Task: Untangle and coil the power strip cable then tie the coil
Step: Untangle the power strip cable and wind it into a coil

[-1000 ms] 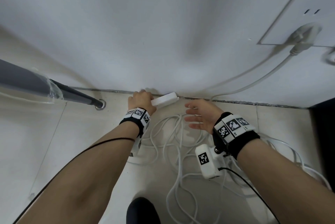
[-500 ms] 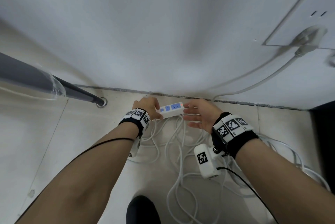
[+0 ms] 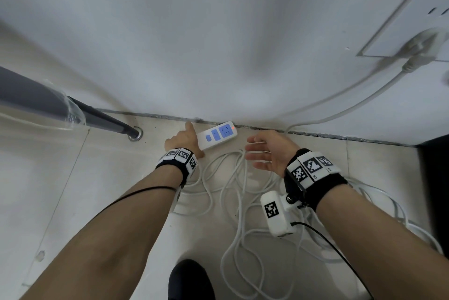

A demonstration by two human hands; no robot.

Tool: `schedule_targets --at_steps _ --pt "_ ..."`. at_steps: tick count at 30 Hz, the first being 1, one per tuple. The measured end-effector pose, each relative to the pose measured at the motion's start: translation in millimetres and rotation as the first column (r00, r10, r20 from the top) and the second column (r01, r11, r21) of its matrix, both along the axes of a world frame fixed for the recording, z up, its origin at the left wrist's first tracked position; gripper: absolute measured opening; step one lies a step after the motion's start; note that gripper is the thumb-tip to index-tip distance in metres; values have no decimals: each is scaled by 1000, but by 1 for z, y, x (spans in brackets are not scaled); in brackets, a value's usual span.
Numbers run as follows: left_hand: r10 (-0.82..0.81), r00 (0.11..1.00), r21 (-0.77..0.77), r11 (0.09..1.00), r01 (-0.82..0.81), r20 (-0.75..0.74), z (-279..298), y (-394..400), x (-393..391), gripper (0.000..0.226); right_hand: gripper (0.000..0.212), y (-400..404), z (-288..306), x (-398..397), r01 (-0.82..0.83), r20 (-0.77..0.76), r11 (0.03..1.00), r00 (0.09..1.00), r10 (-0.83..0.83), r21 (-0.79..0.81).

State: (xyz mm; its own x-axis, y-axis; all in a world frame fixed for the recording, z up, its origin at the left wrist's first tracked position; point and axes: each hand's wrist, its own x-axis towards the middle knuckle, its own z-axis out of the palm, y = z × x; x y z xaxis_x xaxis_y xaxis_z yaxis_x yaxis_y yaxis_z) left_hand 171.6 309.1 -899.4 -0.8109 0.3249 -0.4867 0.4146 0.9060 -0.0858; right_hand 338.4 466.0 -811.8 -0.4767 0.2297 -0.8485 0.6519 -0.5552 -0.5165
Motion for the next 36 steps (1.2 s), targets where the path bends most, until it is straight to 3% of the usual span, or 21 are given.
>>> schedule_targets --at_steps 7,17,23,26,28,32,34,36 --pt "42 979 104 993 -64 201 2 0 -1 87 17 2 -4 3 -2 18 1000 1000 1 26" --pt "50 989 188 979 -76 137 21 11 -5 83 17 11 -4 12 -6 51 997 999 2 77" --pt "10 995 256 966 -36 102 50 36 4 47 17 20 7 18 34 110 987 993 -52 157" --pt "-21 982 392 918 -55 186 72 58 19 12 12 26 17 25 81 142 975 983 -112 205" --pt "-105 960 502 864 -42 260 82 74 35 3 7 27 22 31 115 157 972 976 -148 203" --pt "-294 861 612 791 -24 415 96 104 70 32 33 32 30 38 228 94 944 962 -256 239" --pt "-371 800 601 799 16 471 103 116 86 46 23 37 39 40 230 59 939 966 -252 256" --pt "-431 771 566 816 113 469 108 124 97 44 12 41 49 43 209 42 948 973 -225 242"
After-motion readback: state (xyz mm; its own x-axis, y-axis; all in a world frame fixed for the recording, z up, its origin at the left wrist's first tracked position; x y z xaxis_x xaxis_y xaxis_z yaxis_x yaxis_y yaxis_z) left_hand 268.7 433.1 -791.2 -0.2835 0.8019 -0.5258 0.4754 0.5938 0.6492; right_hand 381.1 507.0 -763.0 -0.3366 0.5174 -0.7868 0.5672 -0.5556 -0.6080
